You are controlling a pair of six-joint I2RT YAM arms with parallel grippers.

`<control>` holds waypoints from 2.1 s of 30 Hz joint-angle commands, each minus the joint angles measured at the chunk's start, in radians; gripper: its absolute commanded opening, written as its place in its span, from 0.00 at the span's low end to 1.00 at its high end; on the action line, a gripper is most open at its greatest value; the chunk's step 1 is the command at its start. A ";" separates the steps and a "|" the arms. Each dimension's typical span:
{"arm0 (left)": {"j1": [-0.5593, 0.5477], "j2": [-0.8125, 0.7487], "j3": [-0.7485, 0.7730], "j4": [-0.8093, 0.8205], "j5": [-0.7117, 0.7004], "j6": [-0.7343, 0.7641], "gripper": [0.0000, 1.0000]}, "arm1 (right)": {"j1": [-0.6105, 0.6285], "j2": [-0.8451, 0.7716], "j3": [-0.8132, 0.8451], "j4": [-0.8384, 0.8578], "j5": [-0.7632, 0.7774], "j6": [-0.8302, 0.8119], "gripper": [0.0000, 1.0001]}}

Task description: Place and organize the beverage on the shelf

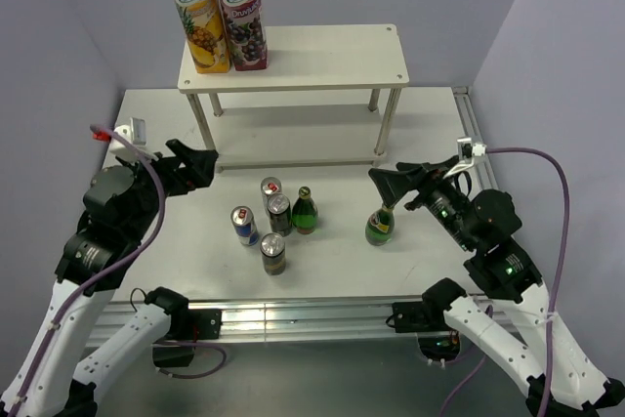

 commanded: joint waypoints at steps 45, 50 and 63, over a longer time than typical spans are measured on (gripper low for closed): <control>-0.003 -0.172 -0.199 -0.061 -0.071 0.063 0.99 | 0.775 0.404 -0.352 -0.372 1.025 0.818 1.00; -0.003 -0.176 -0.199 -0.059 -0.064 0.066 0.99 | 0.723 0.537 -0.269 -0.350 1.036 0.801 1.00; -0.003 -0.186 -0.204 -0.055 -0.033 0.078 0.99 | 0.639 0.743 -0.240 -0.434 1.089 0.982 1.00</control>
